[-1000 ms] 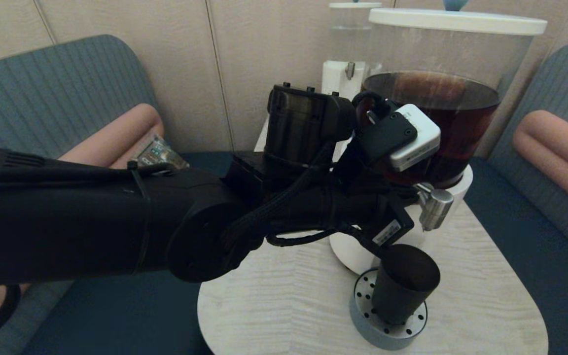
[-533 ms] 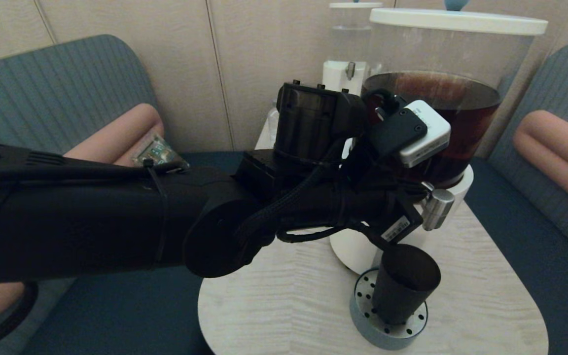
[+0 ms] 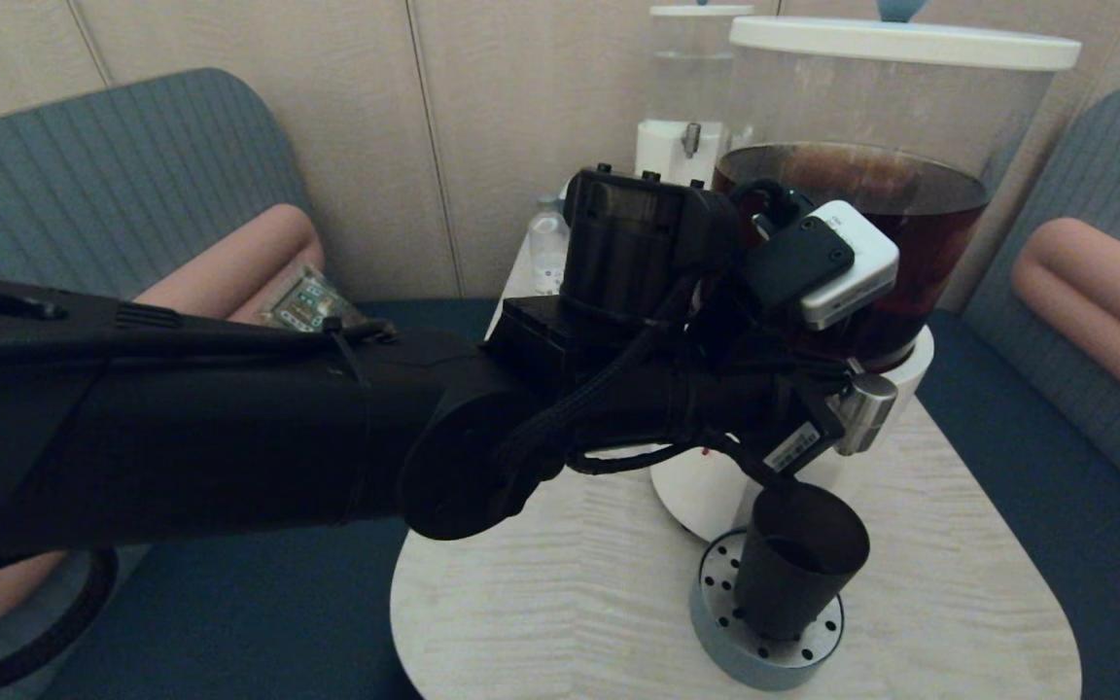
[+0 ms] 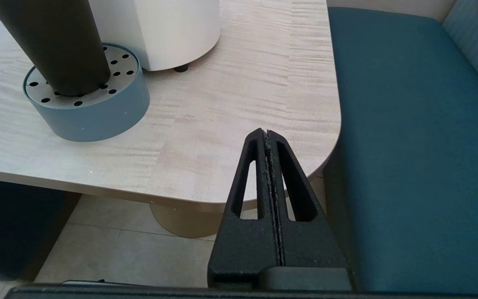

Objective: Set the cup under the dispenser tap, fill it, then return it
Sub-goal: Turn off the faucet

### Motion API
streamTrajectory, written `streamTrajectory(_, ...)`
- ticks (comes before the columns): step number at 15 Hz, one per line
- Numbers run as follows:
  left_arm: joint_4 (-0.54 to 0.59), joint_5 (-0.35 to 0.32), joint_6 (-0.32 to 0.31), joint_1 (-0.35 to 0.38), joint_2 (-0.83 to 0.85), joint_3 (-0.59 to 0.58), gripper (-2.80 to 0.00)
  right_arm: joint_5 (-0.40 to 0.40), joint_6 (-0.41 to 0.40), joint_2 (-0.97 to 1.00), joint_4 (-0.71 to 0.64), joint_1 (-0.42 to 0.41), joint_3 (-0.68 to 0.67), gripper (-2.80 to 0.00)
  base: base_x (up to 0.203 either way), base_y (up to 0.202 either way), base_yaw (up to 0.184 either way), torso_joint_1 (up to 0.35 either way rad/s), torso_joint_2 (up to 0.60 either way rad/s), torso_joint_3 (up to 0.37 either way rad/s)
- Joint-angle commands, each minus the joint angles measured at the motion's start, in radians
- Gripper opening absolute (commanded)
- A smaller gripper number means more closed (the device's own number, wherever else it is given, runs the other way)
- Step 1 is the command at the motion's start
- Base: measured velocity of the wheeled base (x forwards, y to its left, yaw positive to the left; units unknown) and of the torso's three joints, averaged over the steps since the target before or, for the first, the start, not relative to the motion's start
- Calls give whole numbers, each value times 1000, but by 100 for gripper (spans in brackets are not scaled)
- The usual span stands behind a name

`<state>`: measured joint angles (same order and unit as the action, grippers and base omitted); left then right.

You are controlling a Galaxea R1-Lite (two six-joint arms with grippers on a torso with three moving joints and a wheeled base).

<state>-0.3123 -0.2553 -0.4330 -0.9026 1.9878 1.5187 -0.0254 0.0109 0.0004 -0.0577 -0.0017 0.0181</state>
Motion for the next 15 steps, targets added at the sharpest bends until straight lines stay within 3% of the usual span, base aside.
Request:
streamTrajectory(1, -2, -1, 1, 1, 3, -3, -280, -1, 0, 1, -1, 0, 0, -280, 0, 0, 0, 0, 0, 0)
streamTrajectory(5, -2, 7, 21, 2, -68, -52, -280, -1, 0, 1, -1, 0, 0, -280, 0, 0, 0, 0, 0, 0)
streamTrajectory(9, -5, 36, 49, 16, -212, -184, -280, -1, 0, 1, 1, 0, 0, -280, 0, 0, 0, 0, 0, 0)
streamTrajectory(13, -5, 123, 86, 61, -432, -430, -280, -1, 0, 1, -1, 0, 0, -280, 0, 0, 0, 0, 0, 0)
streamTrajectory(15, -2, 145, 139, 84, -554, -533, -280, -1, 0, 1, -1, 0, 0, -280, 0, 0, 0, 0, 0, 0)
